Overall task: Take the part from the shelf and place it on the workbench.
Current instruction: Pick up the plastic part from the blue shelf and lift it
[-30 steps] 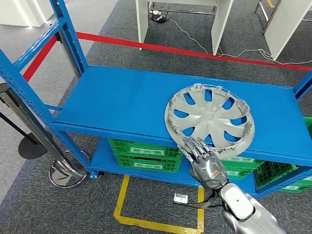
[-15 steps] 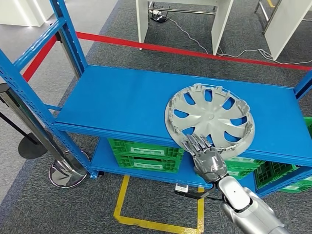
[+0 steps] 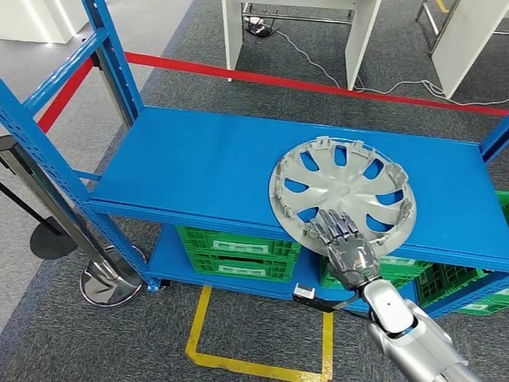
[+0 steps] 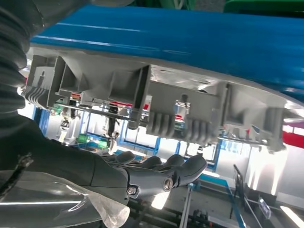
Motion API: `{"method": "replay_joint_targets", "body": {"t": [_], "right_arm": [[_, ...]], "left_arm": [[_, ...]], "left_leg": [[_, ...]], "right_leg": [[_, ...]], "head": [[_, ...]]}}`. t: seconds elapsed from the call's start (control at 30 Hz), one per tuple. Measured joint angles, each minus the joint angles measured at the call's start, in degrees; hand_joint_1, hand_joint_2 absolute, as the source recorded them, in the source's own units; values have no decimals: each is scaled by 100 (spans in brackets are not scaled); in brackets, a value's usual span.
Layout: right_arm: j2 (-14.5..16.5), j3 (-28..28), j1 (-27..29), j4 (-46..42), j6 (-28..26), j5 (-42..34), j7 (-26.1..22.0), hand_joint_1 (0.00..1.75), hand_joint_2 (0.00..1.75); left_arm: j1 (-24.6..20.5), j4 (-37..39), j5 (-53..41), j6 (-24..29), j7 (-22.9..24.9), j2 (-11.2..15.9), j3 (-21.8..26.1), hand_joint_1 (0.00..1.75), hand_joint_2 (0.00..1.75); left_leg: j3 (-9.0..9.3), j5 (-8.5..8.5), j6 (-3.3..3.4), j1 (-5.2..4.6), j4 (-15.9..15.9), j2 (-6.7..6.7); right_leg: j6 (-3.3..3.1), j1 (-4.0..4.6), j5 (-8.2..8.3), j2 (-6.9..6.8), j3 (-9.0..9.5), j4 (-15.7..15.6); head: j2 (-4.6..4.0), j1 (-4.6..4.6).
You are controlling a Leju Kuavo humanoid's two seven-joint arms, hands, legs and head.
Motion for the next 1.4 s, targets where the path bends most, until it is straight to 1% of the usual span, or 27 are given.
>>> {"method": "replay_joint_targets", "body": {"t": [0.37,0.63,0.9,1.13,1.17,1.2,1.27,1.3,1.33,1.4], "right_arm": [[-2,-203,3,53,343,72,180,0,175],[-11,-322,6,93,548,124,304,0,175],[-16,-379,5,95,629,130,333,0,175],[-15,-385,-3,117,629,133,302,14,175],[-15,-385,-3,122,629,132,296,29,175],[-15,-385,-3,127,629,132,292,63,175],[-15,-385,-3,133,629,131,286,140,175],[-15,-384,-4,134,629,129,277,166,175],[-15,-382,-5,135,629,125,263,172,175],[-15,-376,-15,138,629,111,228,175,175]], "left_arm": [[14,-372,186,218,83,140,-4,0,0],[47,-513,296,307,146,184,-8,0,0],[51,-565,316,348,160,190,-33,0,0],[50,-567,344,346,186,178,-54,0,0],[50,-567,349,345,187,176,-54,0,0],[50,-567,353,345,188,174,-54,0,0],[49,-567,356,339,190,171,-55,0,0],[49,-566,356,328,190,167,-56,0,0],[48,-566,356,312,191,161,-56,0,0],[47,-563,357,265,193,142,-56,0,0]], "left_leg": [[0,0,0,0,0,0],[0,0,0,0,0,0],[1,0,0,0,0,0],[1,0,0,0,0,0],[0,0,0,0,0,0],[0,0,0,0,0,0],[0,0,0,0,0,0],[0,0,0,0,0,0],[0,0,0,0,0,0],[0,0,0,0,0,0]], "right_leg": [[0,0,0,1,0,0],[0,0,0,1,0,0],[0,0,0,1,0,-1],[0,0,0,0,0,-1],[0,0,0,0,0,-1],[0,0,0,0,0,-1],[0,0,0,0,0,-1],[0,0,0,0,0,-1],[0,0,0,0,0,-1],[0,0,0,1,0,-1]], "head": [[0,1],[0,1],[0,1],[0,1],[0,1],[0,1],[0,1],[0,1],[0,1],[0,1]]}}
